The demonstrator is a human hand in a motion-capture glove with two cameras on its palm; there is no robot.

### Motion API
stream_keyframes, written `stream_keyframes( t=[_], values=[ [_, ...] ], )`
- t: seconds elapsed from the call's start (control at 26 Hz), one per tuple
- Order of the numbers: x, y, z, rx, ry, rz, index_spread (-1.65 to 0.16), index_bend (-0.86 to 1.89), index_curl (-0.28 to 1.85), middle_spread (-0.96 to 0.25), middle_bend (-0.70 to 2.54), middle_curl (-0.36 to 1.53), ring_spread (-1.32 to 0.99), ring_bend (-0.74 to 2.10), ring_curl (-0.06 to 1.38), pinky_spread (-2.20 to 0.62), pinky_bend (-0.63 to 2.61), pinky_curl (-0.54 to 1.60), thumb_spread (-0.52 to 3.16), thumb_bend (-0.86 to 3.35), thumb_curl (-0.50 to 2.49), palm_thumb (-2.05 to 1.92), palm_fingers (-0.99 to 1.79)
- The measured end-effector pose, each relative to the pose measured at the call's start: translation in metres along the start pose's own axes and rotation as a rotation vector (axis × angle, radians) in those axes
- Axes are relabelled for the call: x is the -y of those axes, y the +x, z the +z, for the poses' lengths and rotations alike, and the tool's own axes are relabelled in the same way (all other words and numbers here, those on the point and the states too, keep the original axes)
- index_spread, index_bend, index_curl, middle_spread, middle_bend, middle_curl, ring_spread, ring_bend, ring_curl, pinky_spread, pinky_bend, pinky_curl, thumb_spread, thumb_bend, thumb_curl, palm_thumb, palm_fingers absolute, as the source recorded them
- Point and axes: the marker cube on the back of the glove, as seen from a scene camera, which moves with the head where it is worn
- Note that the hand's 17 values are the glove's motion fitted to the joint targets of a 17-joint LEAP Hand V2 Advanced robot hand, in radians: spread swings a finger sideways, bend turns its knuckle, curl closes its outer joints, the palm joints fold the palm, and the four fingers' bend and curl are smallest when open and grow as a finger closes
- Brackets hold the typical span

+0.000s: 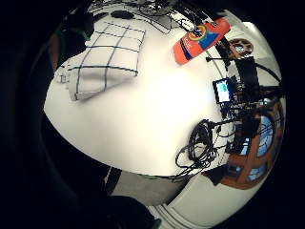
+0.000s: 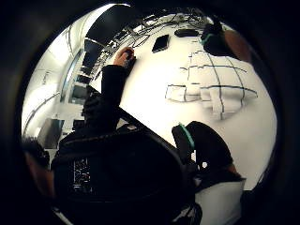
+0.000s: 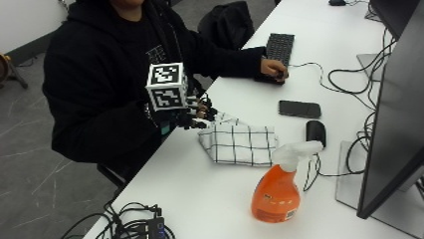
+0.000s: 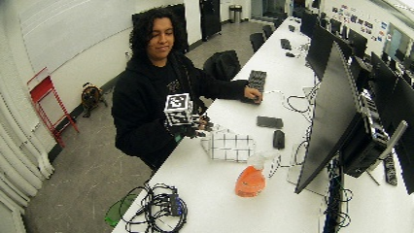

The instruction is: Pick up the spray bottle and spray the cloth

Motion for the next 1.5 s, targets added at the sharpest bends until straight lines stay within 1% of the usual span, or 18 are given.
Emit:
stream_keyframes(
  t=[0.12,0.31,0.69,0.96,1.27,1.5],
  values=[
    [0.0,0.002,0.0,-0.003,-0.001,0.006,-0.24,0.28,0.14,-0.07,0.22,0.09,-0.09,0.33,0.13,0.05,0.39,0.13,0.53,0.28,0.11,0.48,0.7],
    [-0.003,0.005,0.0,0.0,-0.005,0.014,-0.31,0.26,0.22,-0.09,0.19,0.15,-0.11,0.31,0.19,0.06,0.4,0.2,0.75,0.27,0.15,0.53,0.65],
    [-0.004,0.028,-0.002,-0.009,-0.012,0.069,-0.37,0.23,0.28,-0.1,0.16,0.2,-0.13,0.3,0.23,0.09,0.38,0.25,0.96,0.2,0.19,0.56,0.63],
    [0.009,0.088,-0.024,-0.039,0.001,0.153,-0.38,0.17,0.29,-0.11,0.19,0.24,-0.14,0.31,0.26,0.09,0.34,0.26,1.02,0.14,0.21,0.56,0.67],
    [0.034,0.17,-0.069,0.059,0.075,0.269,-0.37,0.15,0.29,-0.14,0.23,0.29,-0.17,0.34,0.28,0.08,0.28,0.27,1.04,0.07,0.23,0.56,0.79],
    [0.062,0.215,-0.088,0.058,0.083,0.362,-0.36,0.14,0.3,-0.16,0.25,0.32,-0.18,0.36,0.31,0.06,0.25,0.28,1.03,0.03,0.25,0.57,0.86]
  ],
)
